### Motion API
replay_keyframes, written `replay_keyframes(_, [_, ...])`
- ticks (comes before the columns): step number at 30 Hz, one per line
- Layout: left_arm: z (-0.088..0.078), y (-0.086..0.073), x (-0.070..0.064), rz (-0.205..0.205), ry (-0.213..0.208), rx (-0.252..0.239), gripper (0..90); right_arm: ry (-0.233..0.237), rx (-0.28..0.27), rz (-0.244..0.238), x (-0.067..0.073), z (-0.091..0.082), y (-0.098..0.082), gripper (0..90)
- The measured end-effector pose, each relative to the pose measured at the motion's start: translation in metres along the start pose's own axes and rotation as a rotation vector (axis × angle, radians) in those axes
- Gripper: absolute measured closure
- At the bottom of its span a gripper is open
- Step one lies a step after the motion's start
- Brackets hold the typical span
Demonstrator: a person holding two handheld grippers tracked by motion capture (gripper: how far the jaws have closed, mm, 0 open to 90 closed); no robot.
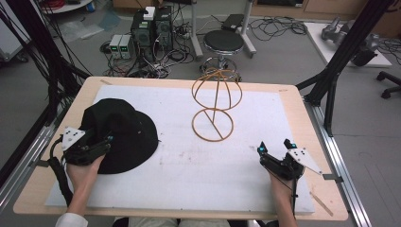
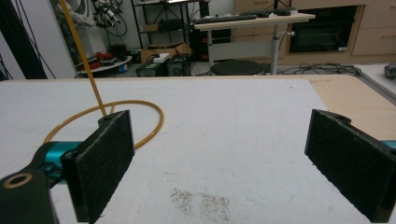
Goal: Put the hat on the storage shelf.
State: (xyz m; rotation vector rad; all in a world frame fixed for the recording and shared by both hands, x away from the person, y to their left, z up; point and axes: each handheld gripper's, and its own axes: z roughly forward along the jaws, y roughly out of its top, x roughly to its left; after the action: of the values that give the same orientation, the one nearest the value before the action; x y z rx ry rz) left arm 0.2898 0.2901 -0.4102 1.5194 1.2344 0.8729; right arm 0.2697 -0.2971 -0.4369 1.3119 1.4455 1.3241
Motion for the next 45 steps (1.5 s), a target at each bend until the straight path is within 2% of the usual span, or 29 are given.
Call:
replay_keyframes(2, [0.0, -0.001, 0.0, -0.006, 0.019, -0.011, 34.1, 0.002, 0.0, 0.002, 0.0, 0.0, 0.0, 7.4])
replay_keyframes(3, [-0.001, -0.002, 0.0, -0.002, 0.025, -0.015, 40.4, 0.001, 0.001, 0.002, 0.0, 0.0, 0.0, 7.4])
replay_keyframes(4, [-0.001, -0.002, -0.001, -0.002, 0.032, -0.02, 40.4, 0.001, 0.001, 0.002, 0.0, 0.0, 0.0, 7.4])
replay_keyframes(6, [-0.001, -0.003, -0.001, 0.005, 0.039, -0.024, 47.2, 0.001, 0.001, 0.002, 0.0, 0.0, 0.0, 7.3])
replay_keyframes(7, [-0.001, -0.004, 0.0, 0.007, 0.016, -0.026, 52.7, 0.001, 0.001, 0.002, 0.0, 0.0, 0.0, 7.3])
replay_keyframes(8, [-0.001, -0.004, 0.001, 0.009, -0.02, -0.019, 64.9, 0.002, 0.002, 0.003, 0.0, 0.0, 0.0, 7.4])
replay_keyframes(9, [-0.001, -0.004, -0.001, 0.007, -0.01, -0.02, 77.4, 0.002, 0.001, 0.005, 0.0, 0.0, 0.0, 7.3])
replay_keyframes(11, [0.001, -0.003, -0.006, 0.008, 0.028, -0.001, 85.3, 0.002, 0.003, 0.005, 0.0, 0.001, 0.0, 7.4])
replay_keyframes(14, [0.002, -0.002, -0.007, 0.003, 0.031, -0.001, 86.0, 0.003, 0.001, 0.005, 0.0, 0.0, 0.0, 7.3])
replay_keyframes(18, [-0.001, -0.004, -0.001, -0.029, -0.023, -0.027, 86.1, 0.003, 0.003, 0.004, 0.0, 0.0, 0.0, 7.4])
replay_keyframes(21, [-0.002, -0.005, 0.0, 0.007, -0.045, -0.043, 86.1, 0.004, 0.001, 0.004, 0.0, 0.0, 0.0, 7.4])
replay_keyframes(23, [-0.002, -0.005, 0.001, 0.005, -0.06, -0.039, 86.1, 0.004, 0.001, 0.005, 0.0, 0.0, 0.0, 7.4])
replay_keyframes(28, [-0.003, -0.005, 0.001, 0.017, -0.067, -0.049, 86.1, 0.002, 0.001, 0.003, 0.0, 0.0, 0.0, 7.4])
replay_keyframes(31, [-0.004, -0.005, 0.0, 0.041, -0.1, -0.067, 86.1, 0.001, 0.0, 0.007, -0.002, 0.0, 0.0, 7.4])
replay_keyframes(37, [-0.006, 0.0, -0.007, 0.064, -0.129, -0.083, 86.2, 0.003, 0.0, 0.007, -0.002, 0.0, 0.0, 7.4])
replay_keyframes(45, [-0.016, 0.011, -0.02, 0.093, -0.155, -0.149, 86.1, 0.004, -0.002, 0.014, -0.003, 0.0, 0.0, 7.4])
